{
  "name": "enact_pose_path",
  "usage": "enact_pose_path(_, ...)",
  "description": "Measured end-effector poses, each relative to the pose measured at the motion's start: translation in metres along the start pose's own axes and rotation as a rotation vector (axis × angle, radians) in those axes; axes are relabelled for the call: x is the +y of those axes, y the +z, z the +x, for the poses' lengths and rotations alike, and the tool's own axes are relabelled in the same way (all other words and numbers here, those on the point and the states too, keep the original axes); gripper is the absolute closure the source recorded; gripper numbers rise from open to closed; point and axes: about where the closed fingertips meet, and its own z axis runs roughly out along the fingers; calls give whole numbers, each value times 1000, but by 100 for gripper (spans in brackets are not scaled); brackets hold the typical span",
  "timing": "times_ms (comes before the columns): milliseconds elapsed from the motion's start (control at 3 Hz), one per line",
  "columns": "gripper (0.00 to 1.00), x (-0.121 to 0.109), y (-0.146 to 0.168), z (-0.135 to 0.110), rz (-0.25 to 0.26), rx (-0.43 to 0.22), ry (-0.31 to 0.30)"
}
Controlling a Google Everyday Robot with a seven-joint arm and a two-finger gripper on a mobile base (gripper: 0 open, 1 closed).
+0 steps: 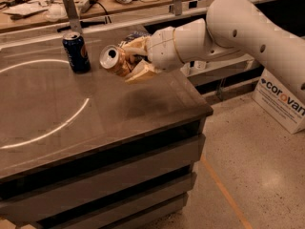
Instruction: Knock orange can over
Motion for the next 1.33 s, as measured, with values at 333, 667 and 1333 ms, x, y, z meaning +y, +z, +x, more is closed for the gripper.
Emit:
enact_pose_path(333,100,0,1,0,-5,8,-23)
enact_pose_path(667,100,-1,13,-6,-44,62,-254)
enact_pose_path(1333,100,16,55,6,-201,76,-566)
